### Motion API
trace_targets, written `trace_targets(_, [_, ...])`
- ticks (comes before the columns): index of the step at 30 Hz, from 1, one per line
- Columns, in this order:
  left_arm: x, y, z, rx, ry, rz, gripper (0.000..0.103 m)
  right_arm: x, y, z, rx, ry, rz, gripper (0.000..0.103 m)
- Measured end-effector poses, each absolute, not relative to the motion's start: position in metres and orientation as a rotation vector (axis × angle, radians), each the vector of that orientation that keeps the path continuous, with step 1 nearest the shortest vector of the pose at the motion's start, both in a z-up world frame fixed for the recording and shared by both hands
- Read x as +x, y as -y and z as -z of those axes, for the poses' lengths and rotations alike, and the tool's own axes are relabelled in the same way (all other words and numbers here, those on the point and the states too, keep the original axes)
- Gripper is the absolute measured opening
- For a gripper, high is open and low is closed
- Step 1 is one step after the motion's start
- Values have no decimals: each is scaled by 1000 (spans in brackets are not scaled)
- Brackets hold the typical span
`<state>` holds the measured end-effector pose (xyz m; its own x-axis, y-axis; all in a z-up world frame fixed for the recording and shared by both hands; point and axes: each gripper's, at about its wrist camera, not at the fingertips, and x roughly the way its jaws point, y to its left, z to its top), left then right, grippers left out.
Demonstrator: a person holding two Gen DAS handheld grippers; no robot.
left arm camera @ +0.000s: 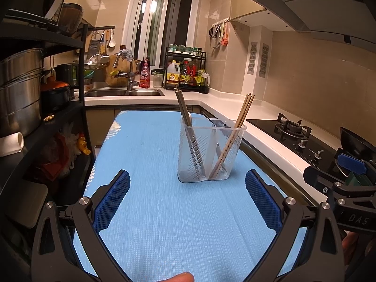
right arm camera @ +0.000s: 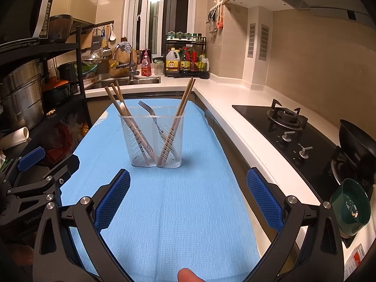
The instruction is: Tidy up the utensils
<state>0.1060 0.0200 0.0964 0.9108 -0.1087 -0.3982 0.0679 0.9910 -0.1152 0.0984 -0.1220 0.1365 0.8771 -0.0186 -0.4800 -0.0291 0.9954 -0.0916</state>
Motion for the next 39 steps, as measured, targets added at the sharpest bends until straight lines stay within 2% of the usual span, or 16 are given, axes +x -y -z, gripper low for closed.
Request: trace_targets(39, [104,-23,-102,-101,-401,91,96,96,117,-139,-102,-498,-7,98])
